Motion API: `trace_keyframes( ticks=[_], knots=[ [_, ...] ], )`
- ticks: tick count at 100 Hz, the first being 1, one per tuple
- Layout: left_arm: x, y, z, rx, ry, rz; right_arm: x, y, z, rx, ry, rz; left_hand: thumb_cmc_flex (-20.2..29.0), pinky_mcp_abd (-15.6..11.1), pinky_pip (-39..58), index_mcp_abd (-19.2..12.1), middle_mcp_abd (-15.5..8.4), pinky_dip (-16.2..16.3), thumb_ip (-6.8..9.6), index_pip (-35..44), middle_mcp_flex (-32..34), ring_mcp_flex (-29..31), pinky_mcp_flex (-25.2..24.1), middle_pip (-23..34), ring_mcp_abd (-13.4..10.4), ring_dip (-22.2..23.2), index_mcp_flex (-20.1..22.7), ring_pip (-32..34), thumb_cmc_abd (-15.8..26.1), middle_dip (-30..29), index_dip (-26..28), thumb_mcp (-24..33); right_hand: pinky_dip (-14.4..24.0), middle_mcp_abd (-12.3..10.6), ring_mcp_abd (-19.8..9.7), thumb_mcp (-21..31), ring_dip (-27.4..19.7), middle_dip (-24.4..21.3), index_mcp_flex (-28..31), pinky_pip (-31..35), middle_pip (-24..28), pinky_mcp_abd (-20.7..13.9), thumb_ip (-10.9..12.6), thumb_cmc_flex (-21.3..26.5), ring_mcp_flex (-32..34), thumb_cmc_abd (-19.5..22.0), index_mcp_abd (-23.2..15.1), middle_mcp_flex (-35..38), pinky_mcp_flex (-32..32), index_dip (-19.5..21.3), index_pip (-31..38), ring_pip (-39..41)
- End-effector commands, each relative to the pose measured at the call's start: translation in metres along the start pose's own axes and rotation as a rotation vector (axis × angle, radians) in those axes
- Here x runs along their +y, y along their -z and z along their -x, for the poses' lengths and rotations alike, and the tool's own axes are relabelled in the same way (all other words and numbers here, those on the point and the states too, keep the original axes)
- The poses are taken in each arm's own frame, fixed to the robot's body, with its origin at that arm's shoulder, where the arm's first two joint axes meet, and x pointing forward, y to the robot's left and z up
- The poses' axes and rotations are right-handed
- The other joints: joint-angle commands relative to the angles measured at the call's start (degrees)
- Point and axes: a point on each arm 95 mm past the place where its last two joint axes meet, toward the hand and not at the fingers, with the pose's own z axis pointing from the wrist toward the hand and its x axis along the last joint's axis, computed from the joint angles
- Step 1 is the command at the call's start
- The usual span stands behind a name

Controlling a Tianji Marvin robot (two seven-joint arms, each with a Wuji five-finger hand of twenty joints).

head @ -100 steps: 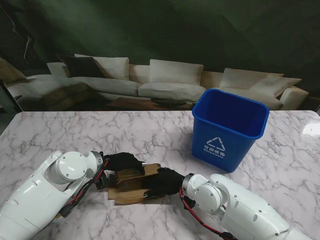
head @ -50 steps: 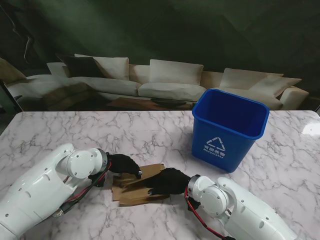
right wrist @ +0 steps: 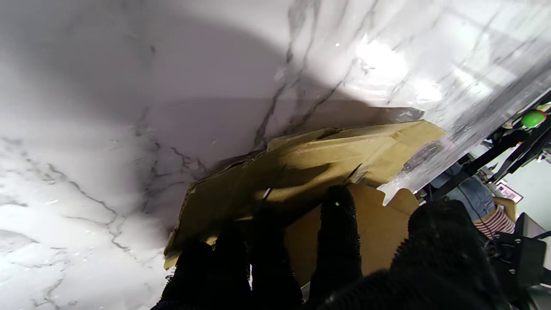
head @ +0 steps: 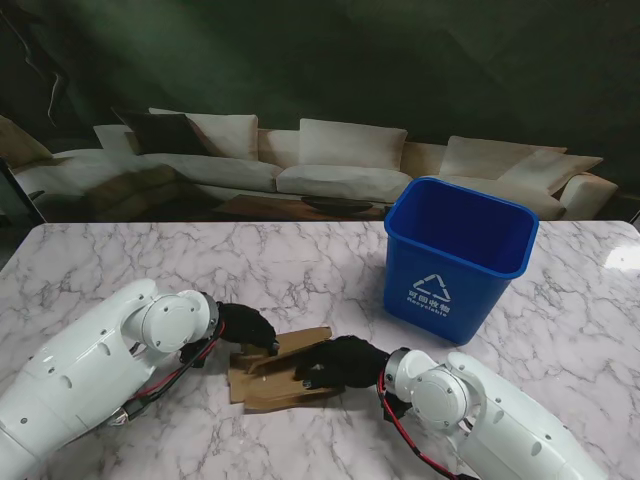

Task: Fold the flattened cardboard along its creases and drop it into the bin

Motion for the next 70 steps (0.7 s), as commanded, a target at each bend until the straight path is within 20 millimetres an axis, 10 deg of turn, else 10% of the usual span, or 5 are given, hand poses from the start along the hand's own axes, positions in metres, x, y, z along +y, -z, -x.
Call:
trace_keyframes(
  ticks=[1, 18, 32, 51, 70],
  knots=[
    [0.018, -0.004, 0.009, -0.019, 0.003, 0.058, -0.007, 0.001, 0.007, -0.005, -0.017, 0.002, -0.49, -0.67, -2.26, 7.38, 5.88, 1.11, -1.29, 1.67, -0.73, -1.50, -0.91, 0.13, -0.86, -0.68, 0.89, -0.75, 1.10, -0.23, -0.28, -1.04, 2.79, 1.49, 2.81, -1.03, 1.04, -0.87, -0.18, 6.96, -4.20, 17.39, 0.89, 0.32, 0.21, -1.07, 0.46, -4.61, 2.92, 0.43, 1.23, 1.64],
    [0.016, -0.004, 0.009, -0.028, -0.035, 0.049, -0.006, 0.002, 0.004, 0.016, -0.105, 0.032, -0.85, -0.48, -2.27, 7.13, 5.90, 1.18, -1.24, 1.67, -0.51, -1.23, -0.62, 0.24, -0.79, -0.67, 0.61, -0.56, 0.66, -0.14, -0.33, -0.88, 0.47, 0.90, 4.73, -0.96, 0.57, 0.71, -0.06, 4.51, -0.07, 20.57, 0.88, 1.58, -0.55, -4.00, -7.65, -8.37, 1.96, 15.49, 14.78, 1.37],
    [0.014, -0.004, 0.009, -0.036, -0.050, 0.040, -0.004, 0.003, 0.004, 0.030, -0.123, 0.051, -0.92, -0.31, -2.28, 7.13, 5.91, 1.24, -1.23, 1.82, -0.22, -0.98, -0.47, 0.33, -0.69, -0.62, 0.73, -0.40, 0.47, -0.06, -0.30, -0.81, 0.14, 0.90, 4.11, -1.03, 0.88, 1.50, 1.17, 2.49, 1.96, 21.96, 0.77, 2.15, -0.96, -5.89, -10.35, -8.35, 1.79, 20.45, 17.82, 1.68],
    [0.012, -0.003, 0.009, -0.042, -0.072, 0.038, 0.001, 0.007, 0.007, 0.041, -0.082, 0.110, -1.02, -0.25, -2.28, 7.03, 5.93, 1.30, -1.24, 1.92, -0.11, -0.81, -0.31, 0.32, -0.71, -0.59, 0.74, -0.31, 0.34, -0.02, -0.28, -0.82, 3.86, 0.90, 2.93, -0.60, 3.09, 4.82, 4.70, 6.08, 10.13, 21.15, 1.13, 1.61, 2.54, -5.48, -5.99, -3.58, 5.10, 21.11, 18.04, 3.22],
    [0.010, -0.003, 0.009, -0.044, -0.091, 0.032, 0.004, 0.012, 0.008, 0.048, -0.038, 0.143, -1.18, -0.21, -2.30, 7.02, 5.97, 1.33, -1.22, 1.97, 0.11, -0.64, -0.19, 0.40, -0.64, -0.55, 0.70, -0.23, 0.17, 0.04, -0.27, -0.78, 20.24, 0.31, 3.95, -0.01, 12.89, 10.37, 8.44, 20.64, 15.24, 21.48, 1.36, 2.24, 13.41, -6.46, -6.58, 5.22, 10.82, 11.95, 10.08, 12.96]
  ],
)
